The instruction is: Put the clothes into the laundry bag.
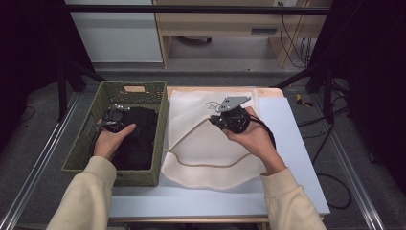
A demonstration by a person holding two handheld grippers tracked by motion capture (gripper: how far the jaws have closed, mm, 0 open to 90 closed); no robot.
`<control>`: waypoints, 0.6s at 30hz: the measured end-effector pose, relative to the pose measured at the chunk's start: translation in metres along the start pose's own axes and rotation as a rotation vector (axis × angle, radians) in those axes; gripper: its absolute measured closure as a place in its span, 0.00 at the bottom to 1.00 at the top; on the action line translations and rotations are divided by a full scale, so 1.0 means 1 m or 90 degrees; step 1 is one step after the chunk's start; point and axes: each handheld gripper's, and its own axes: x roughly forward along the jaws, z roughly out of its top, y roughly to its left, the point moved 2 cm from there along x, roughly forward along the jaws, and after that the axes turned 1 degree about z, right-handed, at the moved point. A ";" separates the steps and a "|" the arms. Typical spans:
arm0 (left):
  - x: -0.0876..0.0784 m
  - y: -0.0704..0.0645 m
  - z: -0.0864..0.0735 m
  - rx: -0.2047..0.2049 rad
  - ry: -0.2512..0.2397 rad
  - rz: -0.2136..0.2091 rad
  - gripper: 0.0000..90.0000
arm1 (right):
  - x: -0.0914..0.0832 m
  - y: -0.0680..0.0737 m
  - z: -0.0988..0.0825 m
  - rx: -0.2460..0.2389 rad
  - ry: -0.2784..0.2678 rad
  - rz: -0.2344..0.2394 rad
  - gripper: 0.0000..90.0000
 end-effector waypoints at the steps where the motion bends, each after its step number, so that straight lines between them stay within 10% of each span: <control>1: 0.000 0.000 0.000 0.000 0.000 0.000 0.05 | 0.000 0.000 0.000 0.000 0.000 0.000 0.97; 18: 0.022 -0.002 -0.008 0.003 0.054 -0.009 0.00 | 0.003 0.003 0.000 -0.005 0.010 0.002 0.97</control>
